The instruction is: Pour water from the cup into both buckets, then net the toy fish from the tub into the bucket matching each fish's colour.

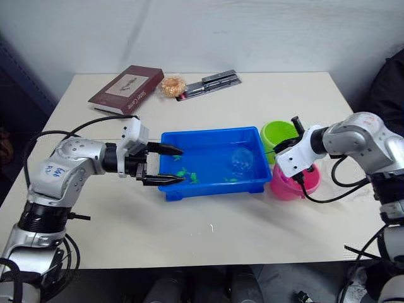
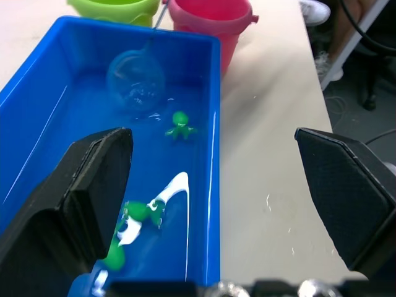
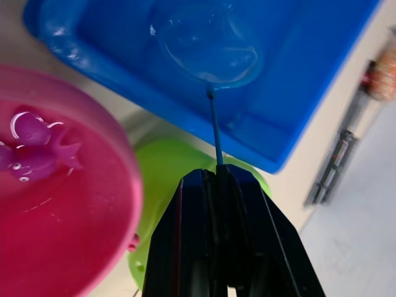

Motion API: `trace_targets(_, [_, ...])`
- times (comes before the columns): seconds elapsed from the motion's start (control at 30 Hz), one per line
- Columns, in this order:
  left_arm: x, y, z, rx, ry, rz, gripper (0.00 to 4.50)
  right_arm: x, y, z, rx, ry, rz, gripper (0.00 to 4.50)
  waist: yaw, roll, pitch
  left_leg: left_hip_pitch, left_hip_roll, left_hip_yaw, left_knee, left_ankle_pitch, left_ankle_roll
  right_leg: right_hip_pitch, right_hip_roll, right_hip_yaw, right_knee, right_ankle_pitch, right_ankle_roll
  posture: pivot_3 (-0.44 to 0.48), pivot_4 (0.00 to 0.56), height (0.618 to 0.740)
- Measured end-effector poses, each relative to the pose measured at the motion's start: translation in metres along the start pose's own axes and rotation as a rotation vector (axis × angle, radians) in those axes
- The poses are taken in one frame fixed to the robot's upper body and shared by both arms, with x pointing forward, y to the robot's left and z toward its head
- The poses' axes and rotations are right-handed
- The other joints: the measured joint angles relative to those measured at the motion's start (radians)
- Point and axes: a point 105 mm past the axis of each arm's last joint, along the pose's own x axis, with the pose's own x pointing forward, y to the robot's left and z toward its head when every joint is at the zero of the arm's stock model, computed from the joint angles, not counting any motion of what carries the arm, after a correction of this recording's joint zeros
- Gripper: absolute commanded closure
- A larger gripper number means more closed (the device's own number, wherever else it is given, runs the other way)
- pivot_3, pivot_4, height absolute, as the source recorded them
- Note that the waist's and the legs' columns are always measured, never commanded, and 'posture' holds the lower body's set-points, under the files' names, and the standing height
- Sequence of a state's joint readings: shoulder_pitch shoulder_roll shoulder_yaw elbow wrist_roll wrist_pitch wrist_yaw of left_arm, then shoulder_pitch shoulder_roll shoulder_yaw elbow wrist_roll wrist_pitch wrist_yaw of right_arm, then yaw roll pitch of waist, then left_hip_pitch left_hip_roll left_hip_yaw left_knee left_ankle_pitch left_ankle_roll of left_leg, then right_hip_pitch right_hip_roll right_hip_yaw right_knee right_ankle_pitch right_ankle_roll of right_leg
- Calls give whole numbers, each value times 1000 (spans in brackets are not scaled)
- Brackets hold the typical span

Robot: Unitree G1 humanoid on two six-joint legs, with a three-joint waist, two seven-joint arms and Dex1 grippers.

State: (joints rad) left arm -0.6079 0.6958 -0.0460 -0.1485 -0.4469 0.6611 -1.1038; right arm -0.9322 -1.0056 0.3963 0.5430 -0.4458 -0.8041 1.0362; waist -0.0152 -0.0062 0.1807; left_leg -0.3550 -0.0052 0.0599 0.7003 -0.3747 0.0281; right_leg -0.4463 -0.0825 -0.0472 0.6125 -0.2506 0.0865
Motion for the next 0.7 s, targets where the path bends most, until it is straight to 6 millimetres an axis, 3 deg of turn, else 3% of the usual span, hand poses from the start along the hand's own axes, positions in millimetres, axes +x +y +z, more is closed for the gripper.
trace_targets(0.13, [-6,-3,1,-19,-2,25,11,2,7,2,58,-47,58,4500,3,0,0,0,0,0,1,0,0,1,0,0,1,0,0,0,150,740])
trace_targets(0.43, [-7,0,3,-12,-6,61,11,16,17,22,387,-199,95,4500,5,0,0,1,0,0,2,0,0,1,0,-1,2,0,0,0,150,740])
trace_targets(0.57, [-7,1,3,-8,-8,62,11,21,23,27,573,-247,77,4500,11,0,0,1,0,0,2,0,-1,1,0,-1,2,0,0,0,150,740])
trace_targets(0.7, [-6,4,6,-13,-17,63,11,20,29,25,891,-303,31,4500,16,0,0,0,0,-1,3,0,-1,1,-1,-1,3,0,0,0,150,740])
